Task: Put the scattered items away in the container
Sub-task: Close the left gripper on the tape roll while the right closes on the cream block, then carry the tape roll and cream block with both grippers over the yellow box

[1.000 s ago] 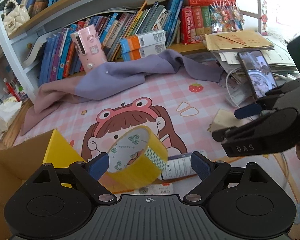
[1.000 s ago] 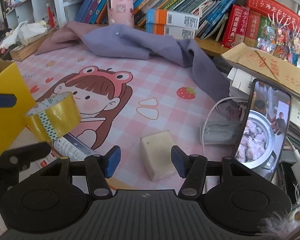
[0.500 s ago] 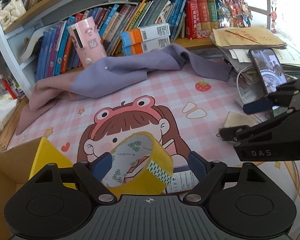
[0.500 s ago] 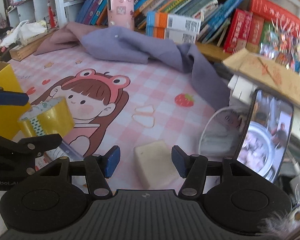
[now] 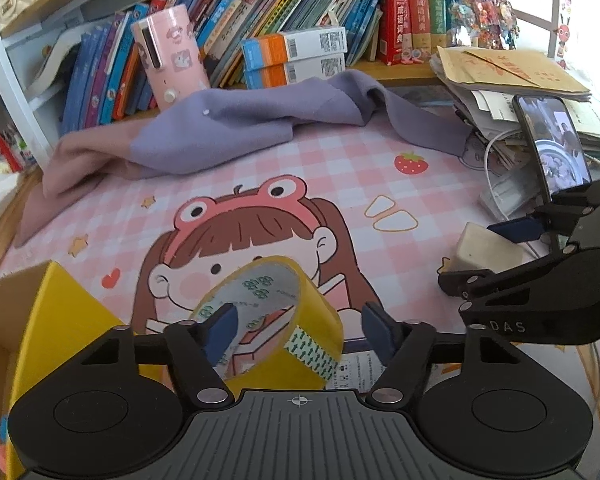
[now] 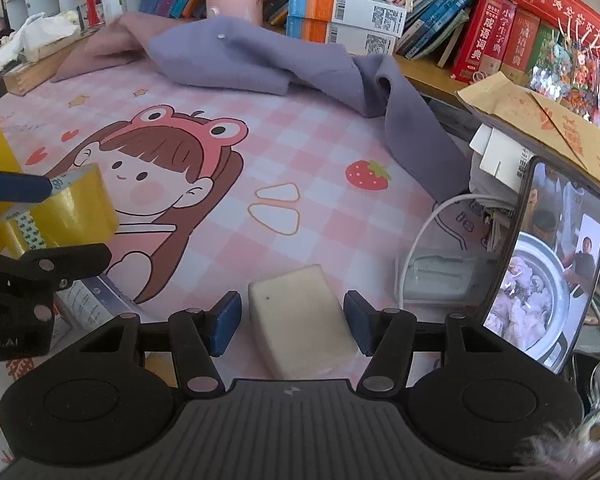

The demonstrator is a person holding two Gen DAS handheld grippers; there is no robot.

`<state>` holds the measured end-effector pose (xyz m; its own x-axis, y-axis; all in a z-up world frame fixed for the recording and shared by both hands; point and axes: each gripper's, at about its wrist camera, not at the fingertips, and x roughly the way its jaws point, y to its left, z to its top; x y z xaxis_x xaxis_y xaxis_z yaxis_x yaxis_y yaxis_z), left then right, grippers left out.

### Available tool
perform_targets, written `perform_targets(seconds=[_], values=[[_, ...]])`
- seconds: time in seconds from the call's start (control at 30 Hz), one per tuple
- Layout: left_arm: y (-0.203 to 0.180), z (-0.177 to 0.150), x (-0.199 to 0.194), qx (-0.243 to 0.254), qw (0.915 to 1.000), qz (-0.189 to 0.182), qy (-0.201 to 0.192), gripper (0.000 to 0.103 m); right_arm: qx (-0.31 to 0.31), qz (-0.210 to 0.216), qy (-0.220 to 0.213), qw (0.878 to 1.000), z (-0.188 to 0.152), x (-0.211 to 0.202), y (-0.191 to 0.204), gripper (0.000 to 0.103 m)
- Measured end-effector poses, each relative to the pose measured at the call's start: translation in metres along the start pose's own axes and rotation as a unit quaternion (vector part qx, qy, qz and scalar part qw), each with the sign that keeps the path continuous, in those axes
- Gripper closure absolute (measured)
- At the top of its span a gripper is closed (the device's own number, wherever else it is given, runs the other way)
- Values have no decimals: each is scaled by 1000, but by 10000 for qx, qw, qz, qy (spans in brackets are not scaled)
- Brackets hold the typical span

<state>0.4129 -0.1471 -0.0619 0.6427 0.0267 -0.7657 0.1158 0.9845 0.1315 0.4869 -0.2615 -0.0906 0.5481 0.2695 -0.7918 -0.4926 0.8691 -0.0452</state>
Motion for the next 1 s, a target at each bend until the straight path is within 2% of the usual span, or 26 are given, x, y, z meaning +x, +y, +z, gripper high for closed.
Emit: perform_targets(seconds=[0.1, 0.2, 0.3, 0.4, 0.53, 0.83, 1.0], values=[[2, -1, 3, -90, 9998, -144, 120, 62, 29, -39, -31, 10000, -2, -1, 0, 55], [3, -1, 2, -77, 9996, -234, 125, 67, 74, -13, -58, 10000, -2, -3, -1, 62], [1, -2, -3, -45, 9998, -186, 82, 83, 165, 49, -102, 9998, -4, -9, -3, 65], [2, -1, -12, -125, 9995, -283, 8, 86, 217, 135, -156, 9996, -6, -16, -1, 67], [-3, -2, -26, 32, 9995, -258, -168, 89, 238, 235, -223, 9992, -10, -29, 4, 68], [-9, -5, -67, -6, 9978, -362, -547, 89, 280, 486, -414, 9976, -21, -62, 16, 68], [-11, -10, -85, -55, 9968, -486, -630, 89, 242, 567, -465, 9970, -28, -76, 21, 68]])
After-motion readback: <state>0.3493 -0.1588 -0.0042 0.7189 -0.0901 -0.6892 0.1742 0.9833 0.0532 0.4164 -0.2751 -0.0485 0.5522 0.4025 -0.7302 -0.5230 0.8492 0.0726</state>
